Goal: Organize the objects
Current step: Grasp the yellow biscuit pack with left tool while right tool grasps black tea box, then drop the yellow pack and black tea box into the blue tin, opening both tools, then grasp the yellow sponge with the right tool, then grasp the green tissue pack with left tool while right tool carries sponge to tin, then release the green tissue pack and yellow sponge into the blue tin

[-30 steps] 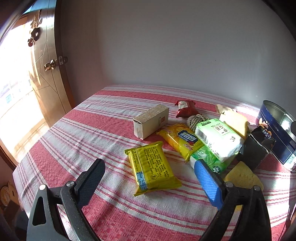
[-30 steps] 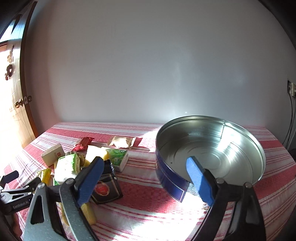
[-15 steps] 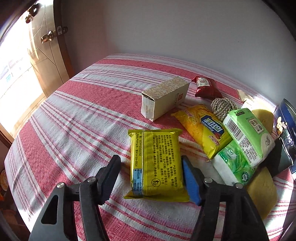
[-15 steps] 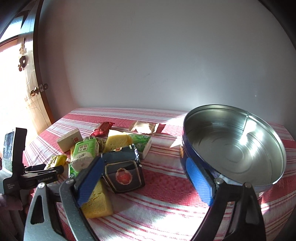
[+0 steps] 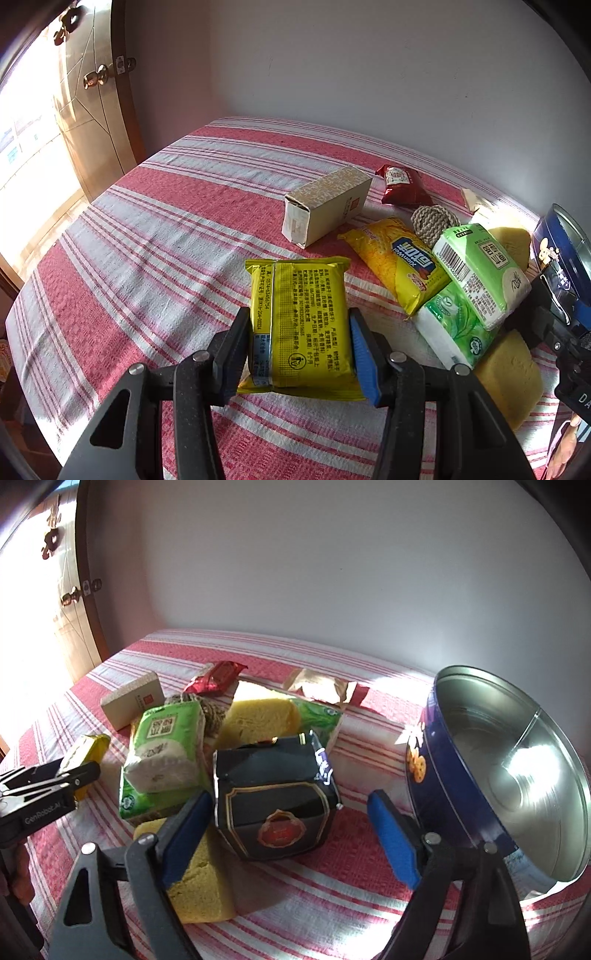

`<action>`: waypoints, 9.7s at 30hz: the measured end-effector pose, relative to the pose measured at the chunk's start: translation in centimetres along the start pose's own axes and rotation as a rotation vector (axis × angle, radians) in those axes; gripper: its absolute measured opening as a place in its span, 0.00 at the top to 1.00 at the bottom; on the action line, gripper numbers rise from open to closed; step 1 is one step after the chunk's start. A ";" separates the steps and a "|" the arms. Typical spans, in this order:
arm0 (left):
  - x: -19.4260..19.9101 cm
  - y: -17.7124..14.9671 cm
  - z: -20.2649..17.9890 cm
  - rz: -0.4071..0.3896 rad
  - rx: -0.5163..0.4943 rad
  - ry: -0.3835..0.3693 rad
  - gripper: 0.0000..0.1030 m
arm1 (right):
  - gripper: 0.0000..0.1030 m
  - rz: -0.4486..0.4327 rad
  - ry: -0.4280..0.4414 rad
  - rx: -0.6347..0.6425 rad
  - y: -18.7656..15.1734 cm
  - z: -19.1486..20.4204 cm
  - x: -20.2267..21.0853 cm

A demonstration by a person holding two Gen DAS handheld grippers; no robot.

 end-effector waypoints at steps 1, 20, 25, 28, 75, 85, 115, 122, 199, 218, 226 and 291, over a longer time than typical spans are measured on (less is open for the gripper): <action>0.3 0.0 0.1 -0.006 0.003 -0.002 0.48 | 0.37 0.020 -0.004 0.005 -0.1 0.1 -0.5; 8.7 2.2 -12.4 -0.362 -0.211 -0.190 0.48 | 0.43 -0.442 -0.097 -0.168 0.0 -9.6 12.0; 8.8 2.1 -18.8 -0.369 -0.276 -0.294 0.48 | 0.43 -0.402 -0.218 -0.247 -1.4 -16.1 12.1; 8.6 1.9 -22.7 -0.352 -0.311 -0.363 0.48 | 0.42 -0.363 -0.289 -0.243 -2.0 -18.7 11.6; 5.5 2.6 -25.4 -0.384 -0.296 -0.247 0.18 | 0.03 -0.438 -0.412 -0.675 -5.7 -29.2 13.8; 6.2 1.6 -22.7 -0.385 -0.292 -0.217 0.18 | 0.03 -0.453 -0.459 -0.750 -6.5 -28.4 14.5; 7.0 2.0 -10.0 -0.376 -0.198 -0.129 0.18 | 0.03 -0.324 -0.191 -0.345 -3.6 -8.7 10.4; 5.9 3.2 -3.5 -0.350 -0.118 -0.059 0.18 | 0.06 -0.219 -0.050 -0.220 -2.7 -3.5 7.3; 9.0 4.0 -11.0 -0.386 -0.107 -0.292 0.50 | 0.43 -0.395 -0.154 -0.135 -0.3 -3.7 9.9; 10.3 3.1 -16.9 -0.418 -0.228 -0.401 0.50 | 0.43 -0.388 -0.279 -0.210 -1.7 -11.5 11.1; 10.1 2.9 -19.5 -0.413 -0.269 -0.423 0.50 | 0.43 -0.371 -0.318 -0.217 -2.1 -14.0 11.2; 8.7 4.0 -26.8 -0.449 -0.335 -0.348 0.15 | 0.04 -0.575 -0.493 -0.711 -6.7 -30.0 18.2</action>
Point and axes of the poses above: each gripper's, at about its wrist camera, not at the fingertips, and x roughly against the way its jaws point, z to its left, y to its top, the point moved 3 cm from there along -x, roughly the way its jaws point
